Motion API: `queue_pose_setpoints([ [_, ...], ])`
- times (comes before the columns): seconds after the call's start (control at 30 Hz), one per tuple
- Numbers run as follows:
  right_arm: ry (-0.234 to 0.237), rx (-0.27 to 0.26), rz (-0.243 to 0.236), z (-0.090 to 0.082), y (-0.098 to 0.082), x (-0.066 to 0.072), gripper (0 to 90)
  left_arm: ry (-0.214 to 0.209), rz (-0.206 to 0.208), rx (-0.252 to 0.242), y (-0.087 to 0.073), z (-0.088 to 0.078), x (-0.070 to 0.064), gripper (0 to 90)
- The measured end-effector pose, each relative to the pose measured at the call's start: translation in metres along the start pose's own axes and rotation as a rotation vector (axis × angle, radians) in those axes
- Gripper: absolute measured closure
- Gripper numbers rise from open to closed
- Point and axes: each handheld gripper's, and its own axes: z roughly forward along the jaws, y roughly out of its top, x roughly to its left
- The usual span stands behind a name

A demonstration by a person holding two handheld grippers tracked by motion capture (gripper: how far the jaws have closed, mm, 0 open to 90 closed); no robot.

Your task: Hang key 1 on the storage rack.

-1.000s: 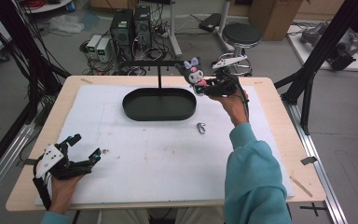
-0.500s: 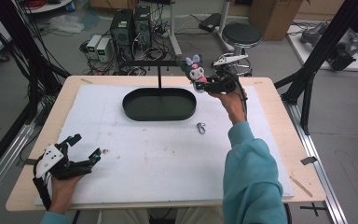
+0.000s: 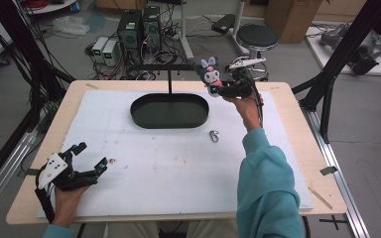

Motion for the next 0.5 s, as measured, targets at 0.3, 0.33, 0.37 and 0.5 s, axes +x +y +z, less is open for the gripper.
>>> queue_pose_setpoints([
  [0.3, -0.037, 0.001, 0.024, -0.001, -0.003, -0.009, 57.4, 0.001, 0.0, 0.0, 0.0, 0.0, 0.0, 5.7],
  [0.33, -0.039, -0.001, 0.018, -0.001, -0.003, -0.01, 57.4, 0.001, 0.001, -0.001, 0.0, 0.0, 0.0, 5.8],
  [0.37, -0.042, 0.006, 0.022, 0.0, -0.003, -0.011, 57.4, 0.001, 0.001, -0.001, 0.0, 0.0, 0.0, 5.8],
  [0.5, -0.049, 0.019, 0.025, 0.0, -0.005, -0.013, 57.3, 0.001, 0.001, -0.002, 0.0, 0.0, 0.0, 5.8],
])
